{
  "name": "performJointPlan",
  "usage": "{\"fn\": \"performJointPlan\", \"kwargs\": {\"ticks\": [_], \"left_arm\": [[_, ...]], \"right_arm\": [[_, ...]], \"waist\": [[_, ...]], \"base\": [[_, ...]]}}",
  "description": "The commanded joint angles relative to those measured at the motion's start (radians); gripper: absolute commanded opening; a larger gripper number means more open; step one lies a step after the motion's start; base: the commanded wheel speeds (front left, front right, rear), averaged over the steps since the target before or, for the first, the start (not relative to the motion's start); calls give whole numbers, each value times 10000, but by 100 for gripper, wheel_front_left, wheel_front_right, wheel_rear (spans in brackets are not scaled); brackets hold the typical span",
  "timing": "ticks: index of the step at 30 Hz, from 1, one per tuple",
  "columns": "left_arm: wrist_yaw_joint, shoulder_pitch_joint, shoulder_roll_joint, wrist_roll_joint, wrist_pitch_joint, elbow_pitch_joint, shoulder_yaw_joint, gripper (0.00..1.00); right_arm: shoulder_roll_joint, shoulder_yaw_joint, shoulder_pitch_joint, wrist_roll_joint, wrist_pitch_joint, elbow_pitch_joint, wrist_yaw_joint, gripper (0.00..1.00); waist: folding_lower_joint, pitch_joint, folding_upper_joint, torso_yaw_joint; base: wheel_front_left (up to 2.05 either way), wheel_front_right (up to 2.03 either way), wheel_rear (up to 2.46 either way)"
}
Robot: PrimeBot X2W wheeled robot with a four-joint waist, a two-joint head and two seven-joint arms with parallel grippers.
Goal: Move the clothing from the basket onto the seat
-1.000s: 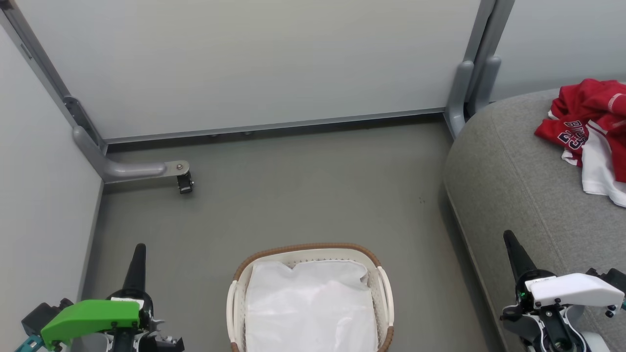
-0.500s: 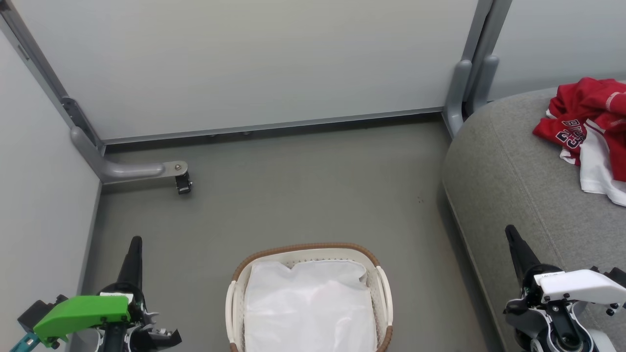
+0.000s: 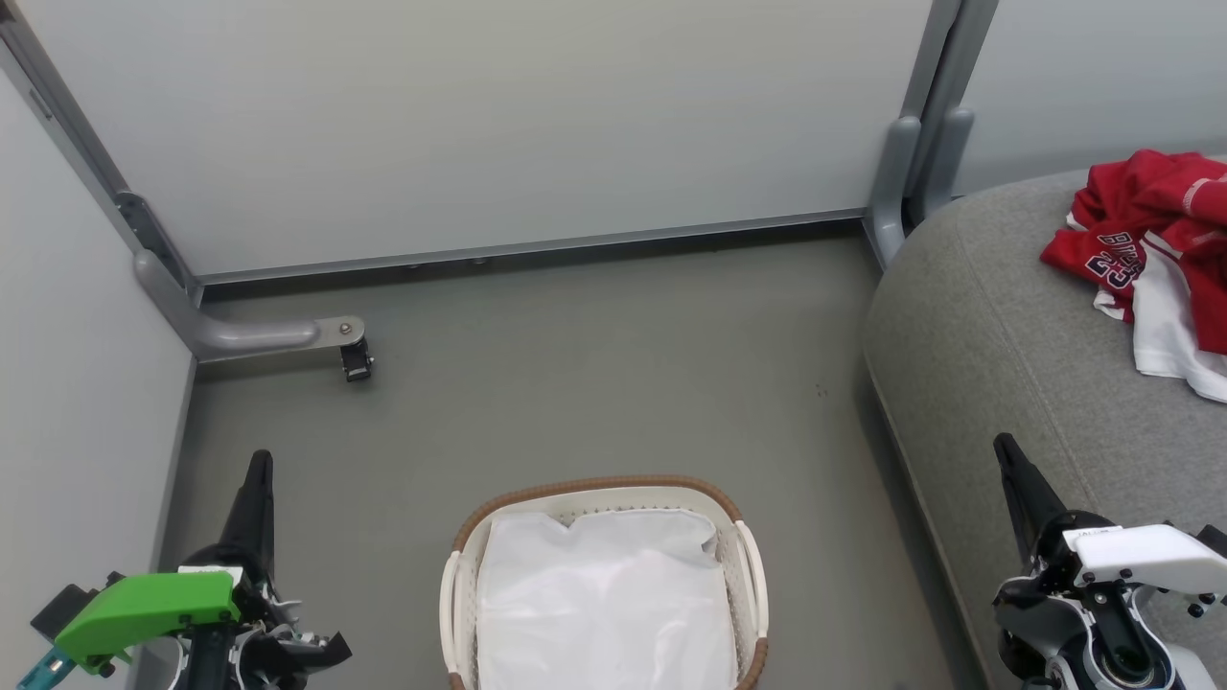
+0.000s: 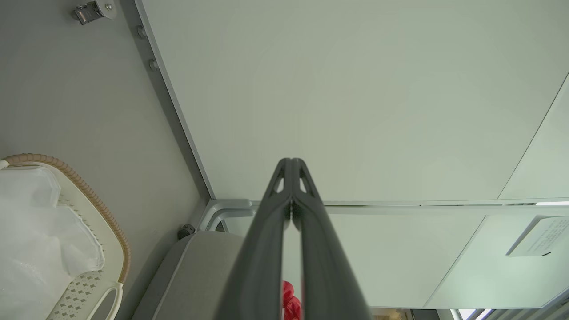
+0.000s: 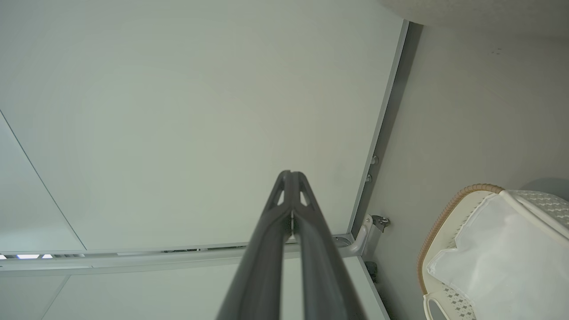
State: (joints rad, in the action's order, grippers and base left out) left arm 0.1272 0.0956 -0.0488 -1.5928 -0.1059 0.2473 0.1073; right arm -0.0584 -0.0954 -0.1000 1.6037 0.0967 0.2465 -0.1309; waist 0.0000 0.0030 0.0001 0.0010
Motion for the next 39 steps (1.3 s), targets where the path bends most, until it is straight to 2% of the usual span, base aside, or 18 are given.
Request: {"fn": "performJointPlan", "kwargs": {"ticks": [1, 39], "left_arm": [[64, 219, -69, -208, -81, -36, 73, 0], [74, 186, -51, -212, -109, -28, 89, 0]], "right_arm": [[-51, -64, -114, 187, 81, -48, 3, 0], [1, -126, -114, 158, 144, -38, 3, 0]], "waist": [[0, 0, -1, -5], [0, 1, -1, -10]], "base": [[0, 0, 0], [0, 0, 0]]}}
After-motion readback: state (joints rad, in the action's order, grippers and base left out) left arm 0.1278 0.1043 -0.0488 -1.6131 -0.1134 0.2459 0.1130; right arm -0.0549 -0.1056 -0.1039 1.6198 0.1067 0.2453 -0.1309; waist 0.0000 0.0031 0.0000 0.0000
